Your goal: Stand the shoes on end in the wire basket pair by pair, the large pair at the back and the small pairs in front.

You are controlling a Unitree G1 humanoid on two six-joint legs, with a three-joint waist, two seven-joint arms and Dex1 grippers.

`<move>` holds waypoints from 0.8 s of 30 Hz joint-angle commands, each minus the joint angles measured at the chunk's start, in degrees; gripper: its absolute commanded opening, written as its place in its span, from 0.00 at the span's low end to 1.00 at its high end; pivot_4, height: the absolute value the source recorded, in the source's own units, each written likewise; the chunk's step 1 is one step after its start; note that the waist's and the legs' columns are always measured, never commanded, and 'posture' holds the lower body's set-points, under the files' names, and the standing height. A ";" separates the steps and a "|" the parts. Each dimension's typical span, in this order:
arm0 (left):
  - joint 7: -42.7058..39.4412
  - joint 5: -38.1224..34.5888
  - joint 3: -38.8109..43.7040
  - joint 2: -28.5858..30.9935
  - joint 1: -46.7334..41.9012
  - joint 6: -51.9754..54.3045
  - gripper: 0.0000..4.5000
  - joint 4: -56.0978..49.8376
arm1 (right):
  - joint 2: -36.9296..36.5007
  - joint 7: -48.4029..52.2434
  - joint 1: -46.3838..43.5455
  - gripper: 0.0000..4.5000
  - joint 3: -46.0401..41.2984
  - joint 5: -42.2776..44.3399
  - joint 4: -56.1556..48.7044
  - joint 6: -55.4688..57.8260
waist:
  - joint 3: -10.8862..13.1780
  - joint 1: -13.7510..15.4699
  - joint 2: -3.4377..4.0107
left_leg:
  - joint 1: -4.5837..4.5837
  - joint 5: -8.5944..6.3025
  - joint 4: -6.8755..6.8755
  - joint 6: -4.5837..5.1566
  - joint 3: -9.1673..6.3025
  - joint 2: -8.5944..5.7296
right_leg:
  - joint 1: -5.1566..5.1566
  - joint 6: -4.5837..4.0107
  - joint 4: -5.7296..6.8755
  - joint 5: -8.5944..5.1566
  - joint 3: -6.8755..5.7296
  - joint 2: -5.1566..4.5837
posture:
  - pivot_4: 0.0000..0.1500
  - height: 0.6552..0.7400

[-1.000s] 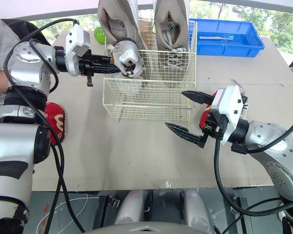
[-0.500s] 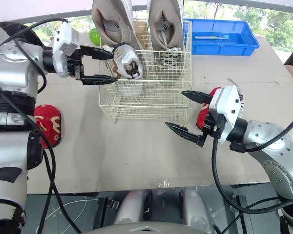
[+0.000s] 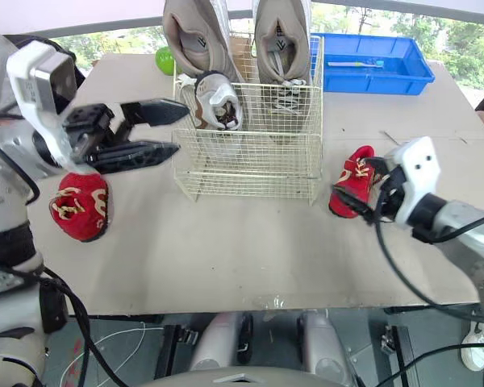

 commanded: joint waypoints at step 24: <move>21.09 -8.39 -8.99 -1.64 11.80 -4.70 1.00 -22.97 | -4.36 21.09 -32.74 0.04 22.98 -22.62 58.84 1.79 | 0.00 -0.11 0.02 | 0.71 -0.10 -0.30 0.15 0.75 -0.07 | 0.74 -0.03 -0.69 0.01 0.40 0.16 | 1.00 1.00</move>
